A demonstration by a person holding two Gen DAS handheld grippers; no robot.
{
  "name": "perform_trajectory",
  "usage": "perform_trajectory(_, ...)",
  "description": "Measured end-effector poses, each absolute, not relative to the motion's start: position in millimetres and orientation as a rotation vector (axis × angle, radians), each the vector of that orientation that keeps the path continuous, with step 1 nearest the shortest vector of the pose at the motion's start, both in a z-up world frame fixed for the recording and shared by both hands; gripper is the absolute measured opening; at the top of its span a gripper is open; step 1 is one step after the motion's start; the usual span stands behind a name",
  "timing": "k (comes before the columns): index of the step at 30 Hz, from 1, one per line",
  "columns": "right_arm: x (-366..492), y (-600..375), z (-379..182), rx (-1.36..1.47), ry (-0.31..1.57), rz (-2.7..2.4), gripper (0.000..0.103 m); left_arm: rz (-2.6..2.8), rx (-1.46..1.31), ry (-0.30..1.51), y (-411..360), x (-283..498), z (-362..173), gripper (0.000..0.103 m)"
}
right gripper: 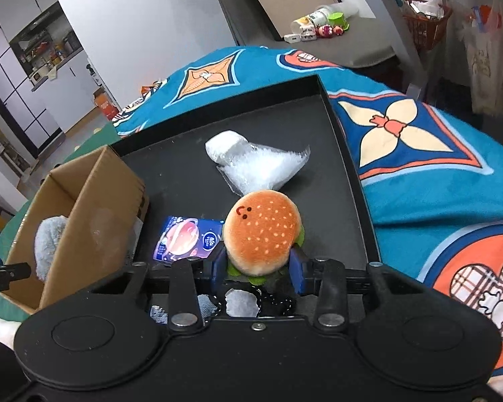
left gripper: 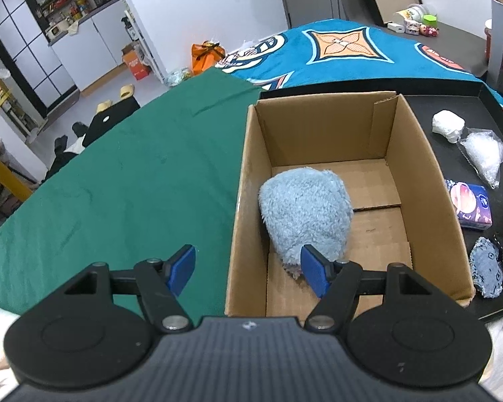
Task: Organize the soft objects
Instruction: 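Carry the hamburger with the right gripper into the box beside the grey plush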
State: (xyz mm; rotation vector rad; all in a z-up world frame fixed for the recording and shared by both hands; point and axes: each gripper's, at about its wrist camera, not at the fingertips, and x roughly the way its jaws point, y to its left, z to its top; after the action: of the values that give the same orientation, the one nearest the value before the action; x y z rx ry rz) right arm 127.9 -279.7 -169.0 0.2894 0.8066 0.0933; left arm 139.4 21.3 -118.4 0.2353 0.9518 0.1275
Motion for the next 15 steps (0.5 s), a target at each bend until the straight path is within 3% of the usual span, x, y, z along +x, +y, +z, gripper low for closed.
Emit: perform_trajectory(15, 122, -257, -132, 0.233, 0.748, 0.091, 0.038, 0.116, 0.187, 0.910, 29, 133, -113, 0.065)
